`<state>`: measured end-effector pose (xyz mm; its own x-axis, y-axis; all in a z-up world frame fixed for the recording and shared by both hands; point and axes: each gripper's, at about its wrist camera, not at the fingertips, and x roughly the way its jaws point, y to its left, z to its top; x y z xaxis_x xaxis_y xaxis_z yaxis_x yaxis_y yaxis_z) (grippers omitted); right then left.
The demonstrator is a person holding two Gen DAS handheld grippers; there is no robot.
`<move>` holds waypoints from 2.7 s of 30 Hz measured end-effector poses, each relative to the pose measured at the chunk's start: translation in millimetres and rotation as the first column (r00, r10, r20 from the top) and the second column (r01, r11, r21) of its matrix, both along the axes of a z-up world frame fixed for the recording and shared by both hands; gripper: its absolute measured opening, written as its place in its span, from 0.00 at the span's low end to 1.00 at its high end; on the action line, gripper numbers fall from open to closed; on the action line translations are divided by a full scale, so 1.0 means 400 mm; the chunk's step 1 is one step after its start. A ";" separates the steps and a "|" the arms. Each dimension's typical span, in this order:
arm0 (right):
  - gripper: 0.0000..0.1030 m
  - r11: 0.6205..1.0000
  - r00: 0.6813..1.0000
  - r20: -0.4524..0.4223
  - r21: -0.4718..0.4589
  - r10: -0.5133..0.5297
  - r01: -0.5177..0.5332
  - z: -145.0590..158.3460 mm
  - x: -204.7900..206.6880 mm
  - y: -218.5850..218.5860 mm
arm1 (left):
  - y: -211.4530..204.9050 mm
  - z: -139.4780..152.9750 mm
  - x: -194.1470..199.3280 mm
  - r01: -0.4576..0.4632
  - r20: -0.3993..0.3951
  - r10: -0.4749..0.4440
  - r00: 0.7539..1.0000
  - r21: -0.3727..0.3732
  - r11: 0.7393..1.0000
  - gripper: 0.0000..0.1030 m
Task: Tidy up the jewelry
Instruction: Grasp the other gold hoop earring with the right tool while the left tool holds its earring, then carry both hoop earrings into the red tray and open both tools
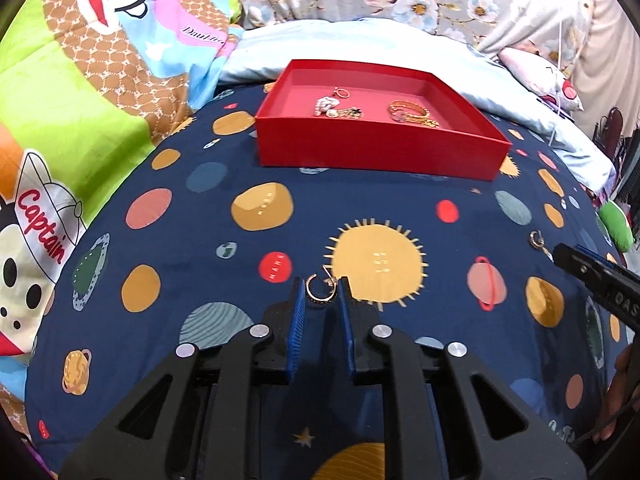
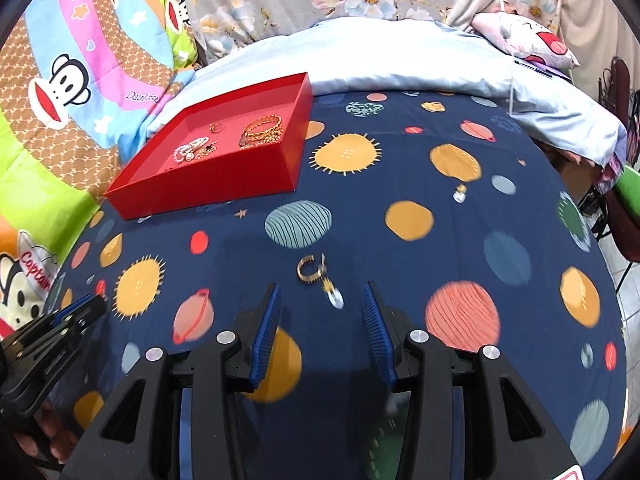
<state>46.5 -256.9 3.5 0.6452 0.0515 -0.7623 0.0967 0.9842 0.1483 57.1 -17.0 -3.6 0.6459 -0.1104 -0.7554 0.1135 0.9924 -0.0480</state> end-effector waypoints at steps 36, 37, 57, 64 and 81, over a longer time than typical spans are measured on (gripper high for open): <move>0.17 1.000 1.000 -0.015 -0.003 0.003 -0.003 -0.007 -0.008 0.056 | 0.035 -0.017 -0.007 -0.010 -0.027 0.009 1.000 -0.053 0.999 0.16; 0.17 1.000 1.000 -0.014 0.003 0.006 -0.006 -0.005 -0.011 0.059 | 0.039 -0.016 -0.010 -0.013 -0.029 0.011 1.000 -0.054 0.998 0.16; 0.17 0.992 0.987 0.096 0.006 0.127 -0.128 0.138 0.088 0.123 | 0.070 0.151 0.091 -0.005 0.080 0.012 0.997 -0.088 0.996 0.16; 0.17 0.988 0.982 0.119 0.028 0.146 -0.150 0.167 0.207 0.123 | 0.025 0.214 0.217 0.017 0.130 -0.008 0.991 -0.067 0.998 0.16; 0.17 0.976 0.977 0.032 0.043 0.212 -0.213 0.060 0.430 0.203 | -0.084 0.138 0.452 0.050 0.067 -0.046 0.997 -0.064 0.997 0.16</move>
